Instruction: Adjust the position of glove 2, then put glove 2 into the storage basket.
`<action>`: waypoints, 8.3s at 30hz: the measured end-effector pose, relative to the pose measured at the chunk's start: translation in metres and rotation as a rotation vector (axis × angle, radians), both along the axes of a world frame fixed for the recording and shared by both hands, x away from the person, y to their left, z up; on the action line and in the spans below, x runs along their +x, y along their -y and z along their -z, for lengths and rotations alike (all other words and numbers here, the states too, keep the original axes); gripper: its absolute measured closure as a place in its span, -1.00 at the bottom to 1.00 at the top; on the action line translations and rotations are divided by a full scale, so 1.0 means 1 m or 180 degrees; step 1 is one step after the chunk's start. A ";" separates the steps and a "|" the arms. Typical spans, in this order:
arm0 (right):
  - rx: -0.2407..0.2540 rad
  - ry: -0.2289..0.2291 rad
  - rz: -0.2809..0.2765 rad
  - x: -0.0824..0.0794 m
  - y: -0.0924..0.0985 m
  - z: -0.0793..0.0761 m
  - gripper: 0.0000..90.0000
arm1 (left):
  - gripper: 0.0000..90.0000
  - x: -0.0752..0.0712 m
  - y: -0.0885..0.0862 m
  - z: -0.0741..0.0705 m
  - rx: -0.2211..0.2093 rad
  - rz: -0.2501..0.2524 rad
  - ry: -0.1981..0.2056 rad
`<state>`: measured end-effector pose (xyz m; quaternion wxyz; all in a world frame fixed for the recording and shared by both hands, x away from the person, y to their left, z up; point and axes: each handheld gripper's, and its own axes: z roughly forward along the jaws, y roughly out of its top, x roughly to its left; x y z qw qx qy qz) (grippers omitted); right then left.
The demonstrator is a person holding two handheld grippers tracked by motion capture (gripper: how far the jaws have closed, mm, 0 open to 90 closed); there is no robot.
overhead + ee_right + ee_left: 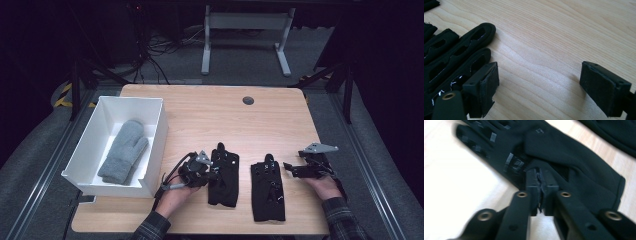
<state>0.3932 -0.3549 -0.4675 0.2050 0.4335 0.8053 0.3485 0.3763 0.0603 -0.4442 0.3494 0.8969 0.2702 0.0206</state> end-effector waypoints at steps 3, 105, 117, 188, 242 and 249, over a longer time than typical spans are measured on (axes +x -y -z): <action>0.0000 0.0000 0.0000 0.000 0.000 0.000 -0.64 | 0.70 0.009 -0.004 -0.002 -0.0048 -0.0187 0.0071; 0.0091 -0.0377 -0.1482 -0.036 -0.078 -0.012 1.00 | 0.96 0.017 -0.010 -0.026 -0.0955 -0.0158 -0.0447; 0.0149 -0.0388 -0.1526 -0.034 -0.081 -0.010 1.00 | 0.96 0.020 0.009 -0.031 -0.1070 -0.0012 -0.0555; 0.0002 0.0007 -0.0640 -0.004 -0.043 0.001 -0.52 | 1.00 -0.013 0.059 0.003 0.0021 0.0362 -0.0420; -0.0005 -0.0003 -0.0630 -0.004 -0.043 0.001 -0.59 | -0.42 0.025 0.046 0.010 0.0386 0.0075 0.0074; -0.0005 -0.0004 -0.0629 -0.004 -0.043 0.001 -0.59 | 0.19 0.022 0.046 0.007 0.0310 0.0281 -0.0007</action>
